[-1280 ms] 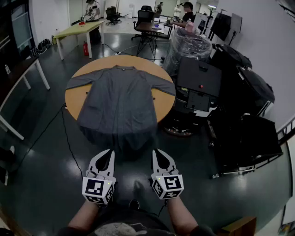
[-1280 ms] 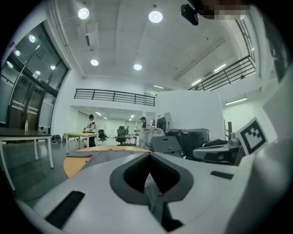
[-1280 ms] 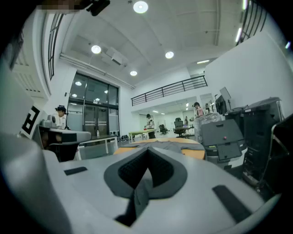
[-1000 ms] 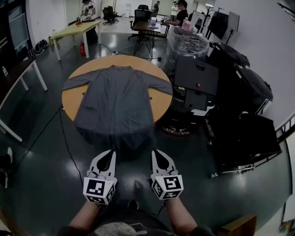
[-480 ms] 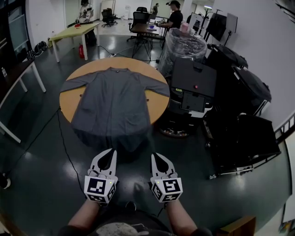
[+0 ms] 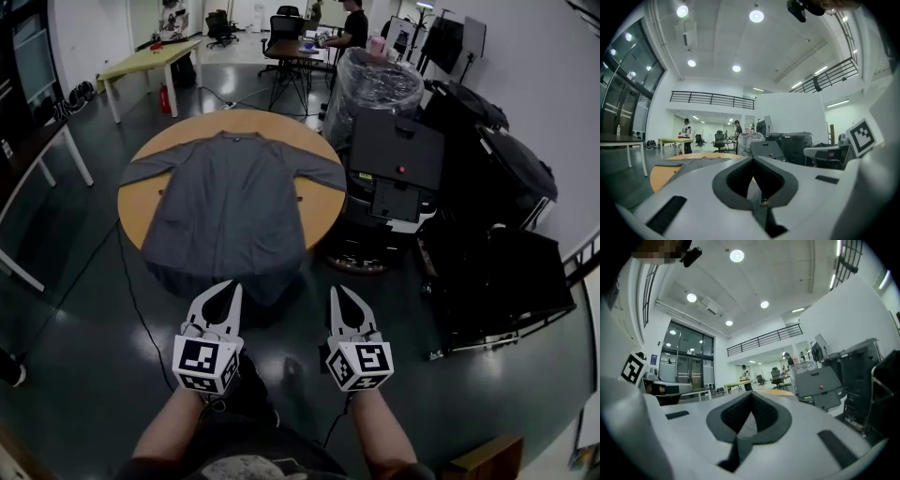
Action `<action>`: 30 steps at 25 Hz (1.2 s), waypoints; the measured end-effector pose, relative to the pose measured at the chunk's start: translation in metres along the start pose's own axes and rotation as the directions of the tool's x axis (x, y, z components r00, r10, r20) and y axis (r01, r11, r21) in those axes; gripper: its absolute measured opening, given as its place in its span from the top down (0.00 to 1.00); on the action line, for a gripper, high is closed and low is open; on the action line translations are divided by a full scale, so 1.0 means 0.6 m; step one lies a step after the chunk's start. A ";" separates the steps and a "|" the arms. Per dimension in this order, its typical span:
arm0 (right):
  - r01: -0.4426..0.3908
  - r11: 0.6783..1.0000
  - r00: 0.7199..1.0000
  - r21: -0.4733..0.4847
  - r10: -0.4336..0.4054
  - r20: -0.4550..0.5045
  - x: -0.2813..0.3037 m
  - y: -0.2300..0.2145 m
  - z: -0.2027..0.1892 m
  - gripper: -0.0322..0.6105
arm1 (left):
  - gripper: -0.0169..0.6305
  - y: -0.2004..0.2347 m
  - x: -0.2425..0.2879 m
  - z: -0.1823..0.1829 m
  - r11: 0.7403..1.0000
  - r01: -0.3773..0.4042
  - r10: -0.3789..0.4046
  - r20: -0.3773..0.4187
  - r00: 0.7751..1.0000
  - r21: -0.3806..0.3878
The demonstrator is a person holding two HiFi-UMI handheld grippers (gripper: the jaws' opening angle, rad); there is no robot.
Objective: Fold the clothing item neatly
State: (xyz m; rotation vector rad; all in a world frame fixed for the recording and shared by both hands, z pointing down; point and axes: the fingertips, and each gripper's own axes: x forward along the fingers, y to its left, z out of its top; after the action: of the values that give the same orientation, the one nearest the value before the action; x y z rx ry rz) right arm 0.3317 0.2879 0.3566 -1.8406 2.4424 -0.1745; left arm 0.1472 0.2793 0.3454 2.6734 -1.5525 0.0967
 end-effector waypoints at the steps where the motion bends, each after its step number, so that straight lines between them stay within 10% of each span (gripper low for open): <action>1: 0.013 1.000 1.000 -0.009 -0.013 0.013 0.009 -0.010 0.012 0.97 | 0.96 0.007 0.013 0.005 1.000 0.001 -0.001 0.003 1.000 0.002; 30: 0.280 0.959 0.953 0.046 -0.272 -0.133 0.367 -0.292 -0.054 0.97 | 0.96 0.125 0.458 -0.040 0.975 0.191 -0.203 -0.109 0.973 -0.109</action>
State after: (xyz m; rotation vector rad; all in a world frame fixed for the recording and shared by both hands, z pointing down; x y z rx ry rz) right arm 0.4332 0.0298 0.4143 -2.1973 2.2108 -0.3928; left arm 0.2173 0.0059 0.3918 2.6728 -1.2179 0.1652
